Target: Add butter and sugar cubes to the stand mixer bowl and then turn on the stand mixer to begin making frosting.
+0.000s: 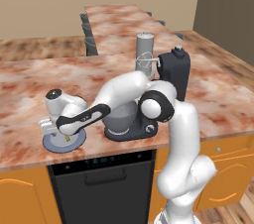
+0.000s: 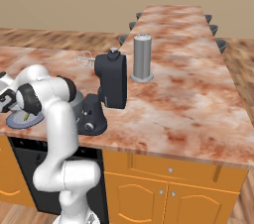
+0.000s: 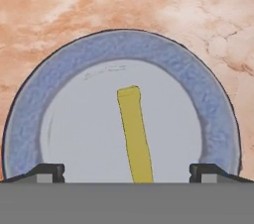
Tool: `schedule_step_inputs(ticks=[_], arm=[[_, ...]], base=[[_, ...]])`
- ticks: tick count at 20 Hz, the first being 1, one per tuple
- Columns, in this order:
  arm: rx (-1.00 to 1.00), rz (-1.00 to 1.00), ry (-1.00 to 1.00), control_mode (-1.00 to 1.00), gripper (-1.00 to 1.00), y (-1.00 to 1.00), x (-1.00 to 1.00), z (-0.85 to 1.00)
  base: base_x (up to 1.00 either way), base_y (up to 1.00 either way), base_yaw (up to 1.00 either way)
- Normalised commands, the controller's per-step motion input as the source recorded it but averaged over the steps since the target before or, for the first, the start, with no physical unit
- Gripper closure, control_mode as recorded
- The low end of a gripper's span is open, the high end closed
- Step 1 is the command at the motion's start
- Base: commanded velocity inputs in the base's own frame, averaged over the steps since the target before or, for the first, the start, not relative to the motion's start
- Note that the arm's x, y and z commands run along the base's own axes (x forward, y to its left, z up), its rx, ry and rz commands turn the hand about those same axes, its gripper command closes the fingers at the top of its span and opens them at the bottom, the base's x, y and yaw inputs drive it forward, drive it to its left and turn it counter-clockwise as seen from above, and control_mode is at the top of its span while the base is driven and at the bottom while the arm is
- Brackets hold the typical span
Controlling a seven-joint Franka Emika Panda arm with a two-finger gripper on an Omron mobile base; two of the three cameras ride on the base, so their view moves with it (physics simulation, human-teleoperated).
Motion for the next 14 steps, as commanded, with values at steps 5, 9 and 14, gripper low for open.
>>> schedule_step_inputs(ticks=[5,9,14], arm=[[0.00,0.00,0.00,-1.00,-1.00,-0.12,0.13,-0.26],[0.00,0.00,0.00,-1.00,-1.00,-0.11,0.14,-0.27],[0.00,0.00,0.00,-1.00,-1.00,-0.01,0.14,-0.35]], base=[[0.00,0.00,0.00],[0.00,0.00,0.00],[0.00,0.00,0.00]])
